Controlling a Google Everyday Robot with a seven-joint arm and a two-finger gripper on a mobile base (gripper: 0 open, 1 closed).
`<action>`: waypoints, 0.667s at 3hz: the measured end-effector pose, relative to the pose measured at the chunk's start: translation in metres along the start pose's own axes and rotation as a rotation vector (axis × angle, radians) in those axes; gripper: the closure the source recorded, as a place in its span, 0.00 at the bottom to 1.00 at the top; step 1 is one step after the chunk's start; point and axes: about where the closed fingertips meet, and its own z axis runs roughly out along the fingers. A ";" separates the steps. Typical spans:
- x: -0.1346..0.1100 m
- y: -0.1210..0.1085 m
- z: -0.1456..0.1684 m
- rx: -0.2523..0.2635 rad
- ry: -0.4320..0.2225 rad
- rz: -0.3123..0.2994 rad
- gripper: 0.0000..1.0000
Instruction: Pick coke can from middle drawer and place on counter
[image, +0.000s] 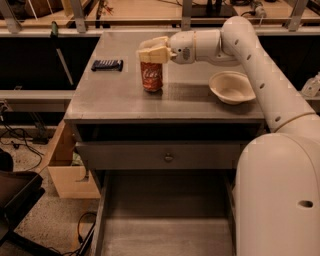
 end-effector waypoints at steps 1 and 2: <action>-0.004 0.000 -0.001 0.000 0.000 0.000 0.60; -0.004 0.001 0.003 -0.006 0.000 0.001 0.36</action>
Offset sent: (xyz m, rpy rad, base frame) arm 0.0000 0.0000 0.0038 0.0000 0.0000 -0.0001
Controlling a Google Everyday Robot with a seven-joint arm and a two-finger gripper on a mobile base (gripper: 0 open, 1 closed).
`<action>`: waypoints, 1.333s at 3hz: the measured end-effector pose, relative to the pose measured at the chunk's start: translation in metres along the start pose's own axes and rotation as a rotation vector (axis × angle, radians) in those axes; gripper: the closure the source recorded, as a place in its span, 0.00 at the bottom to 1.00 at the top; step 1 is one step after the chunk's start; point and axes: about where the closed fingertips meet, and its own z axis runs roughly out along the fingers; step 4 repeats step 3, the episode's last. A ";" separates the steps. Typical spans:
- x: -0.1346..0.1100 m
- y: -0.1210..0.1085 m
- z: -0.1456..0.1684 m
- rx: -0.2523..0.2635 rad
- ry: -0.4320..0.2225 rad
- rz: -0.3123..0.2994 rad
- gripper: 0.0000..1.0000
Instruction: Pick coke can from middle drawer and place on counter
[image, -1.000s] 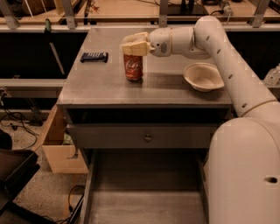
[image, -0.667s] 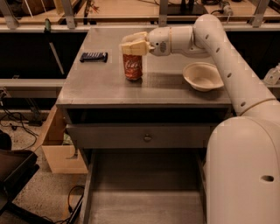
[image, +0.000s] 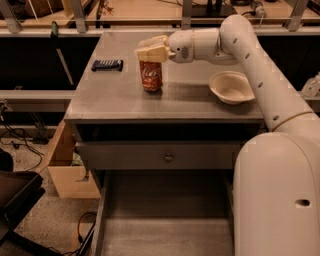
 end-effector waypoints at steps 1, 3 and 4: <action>0.000 0.000 0.000 0.000 0.000 0.000 0.12; 0.000 0.001 0.003 -0.005 0.000 0.001 0.00; 0.000 0.001 0.003 -0.005 0.000 0.001 0.00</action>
Offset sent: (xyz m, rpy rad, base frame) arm 0.0000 0.0002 0.0000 0.0000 0.0001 0.0003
